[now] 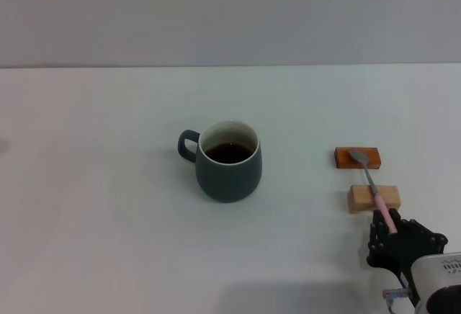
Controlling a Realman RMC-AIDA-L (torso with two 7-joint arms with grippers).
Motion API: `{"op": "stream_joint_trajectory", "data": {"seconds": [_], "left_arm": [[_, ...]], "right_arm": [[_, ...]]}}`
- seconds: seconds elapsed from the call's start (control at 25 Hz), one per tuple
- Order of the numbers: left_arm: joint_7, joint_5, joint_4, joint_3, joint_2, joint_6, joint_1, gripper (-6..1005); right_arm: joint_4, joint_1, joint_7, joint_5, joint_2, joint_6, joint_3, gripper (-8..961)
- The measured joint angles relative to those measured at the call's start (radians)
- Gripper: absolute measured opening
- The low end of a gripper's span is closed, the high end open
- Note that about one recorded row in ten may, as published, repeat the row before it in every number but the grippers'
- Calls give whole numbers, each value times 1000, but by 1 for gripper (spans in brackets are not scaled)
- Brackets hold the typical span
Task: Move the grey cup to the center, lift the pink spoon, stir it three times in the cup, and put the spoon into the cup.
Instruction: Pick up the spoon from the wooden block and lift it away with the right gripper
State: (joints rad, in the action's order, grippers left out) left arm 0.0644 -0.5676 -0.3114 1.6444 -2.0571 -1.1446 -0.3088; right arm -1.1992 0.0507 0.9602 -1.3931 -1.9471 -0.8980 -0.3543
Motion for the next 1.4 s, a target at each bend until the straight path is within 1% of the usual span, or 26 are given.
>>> {"op": "stream_joint_trajectory", "data": {"seconds": [0.24,0.88,1.08,1.16,1.24,1.4], "left_arm": [[7,0,0,0,0,-6,3,4],[11,-2,4,0,0,-4,-1,4],[11,-2,8,0,0,0,-8,4],[11,-2,8,0,0,0,-8,4],[11,-3,8,0,2,1,-10,4],[11,-7,8,-2,3,4,-10,4]], "right_arm": [[-6,-8,0,-7,0,-7,0,129],[-4,2,8,-5,-1,-2,-13,126],[-54,-7,148,-1,-13,-10,-27,126],[-97,-18,216,0,-13,-11,-37,126],[-154,-32,284,0,-5,-11,-48,126],[-301,-70,435,28,26,-4,-86,126]]}}
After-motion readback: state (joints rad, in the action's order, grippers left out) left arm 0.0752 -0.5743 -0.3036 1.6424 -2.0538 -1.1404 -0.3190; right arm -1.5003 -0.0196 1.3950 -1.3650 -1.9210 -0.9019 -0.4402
